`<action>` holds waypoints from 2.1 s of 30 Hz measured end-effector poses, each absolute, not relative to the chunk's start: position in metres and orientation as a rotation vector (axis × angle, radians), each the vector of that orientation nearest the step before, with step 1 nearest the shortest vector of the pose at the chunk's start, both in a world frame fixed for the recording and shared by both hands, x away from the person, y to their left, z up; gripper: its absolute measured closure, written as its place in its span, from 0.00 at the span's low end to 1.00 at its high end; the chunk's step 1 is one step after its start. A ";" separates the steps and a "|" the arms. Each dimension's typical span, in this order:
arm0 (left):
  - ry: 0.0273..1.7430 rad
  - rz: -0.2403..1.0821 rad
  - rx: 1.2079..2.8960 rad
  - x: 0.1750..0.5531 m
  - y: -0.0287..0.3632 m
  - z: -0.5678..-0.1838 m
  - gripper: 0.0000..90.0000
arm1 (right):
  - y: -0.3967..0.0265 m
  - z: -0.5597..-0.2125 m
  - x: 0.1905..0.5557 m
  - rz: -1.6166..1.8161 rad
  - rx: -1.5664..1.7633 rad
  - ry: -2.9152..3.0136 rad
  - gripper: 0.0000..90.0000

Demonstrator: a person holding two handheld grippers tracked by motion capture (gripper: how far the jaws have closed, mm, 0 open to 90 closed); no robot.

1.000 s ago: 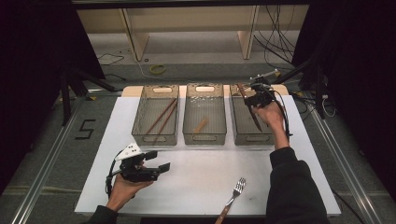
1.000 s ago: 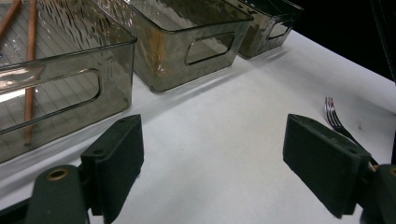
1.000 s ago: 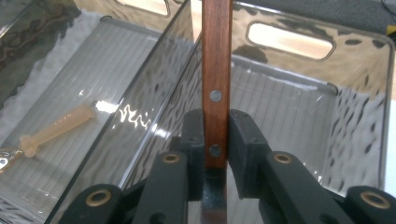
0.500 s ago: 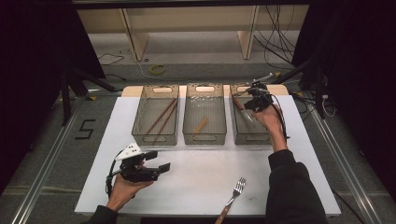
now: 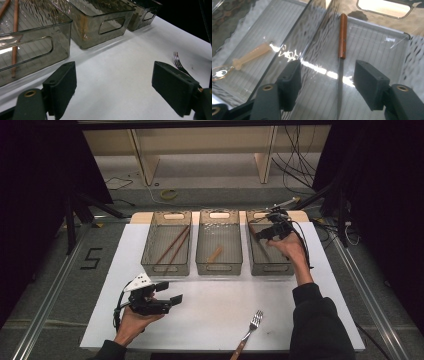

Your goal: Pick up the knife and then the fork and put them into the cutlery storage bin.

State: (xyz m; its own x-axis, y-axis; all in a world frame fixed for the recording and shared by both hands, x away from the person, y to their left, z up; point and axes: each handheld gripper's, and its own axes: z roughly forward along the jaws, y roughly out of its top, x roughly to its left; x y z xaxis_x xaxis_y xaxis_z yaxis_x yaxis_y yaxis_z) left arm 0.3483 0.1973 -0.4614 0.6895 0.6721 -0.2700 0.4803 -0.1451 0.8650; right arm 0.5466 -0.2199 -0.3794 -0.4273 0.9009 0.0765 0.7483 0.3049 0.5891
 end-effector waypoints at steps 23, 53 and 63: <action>0.918 0.216 1.794 0.349 0.197 -0.462 0.22 | -0.196 -0.357 0.468 0.953 1.160 2.508 0.30; 0.914 0.222 1.801 0.348 0.196 -0.461 0.22 | -0.193 -0.396 0.376 0.910 0.952 2.772 0.49; 0.912 0.223 1.800 0.348 0.196 -0.461 0.22 | -0.184 -0.411 0.342 0.864 0.851 2.838 0.76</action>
State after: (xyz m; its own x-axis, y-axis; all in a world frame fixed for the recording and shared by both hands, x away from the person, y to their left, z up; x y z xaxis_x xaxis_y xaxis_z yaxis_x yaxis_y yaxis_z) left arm 0.3481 0.1959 -0.4607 0.6913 0.6733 -0.2621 0.4763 -0.1518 0.8661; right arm 0.3415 -0.1843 -0.4107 -0.8465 0.5224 0.1032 0.4913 0.6915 0.5296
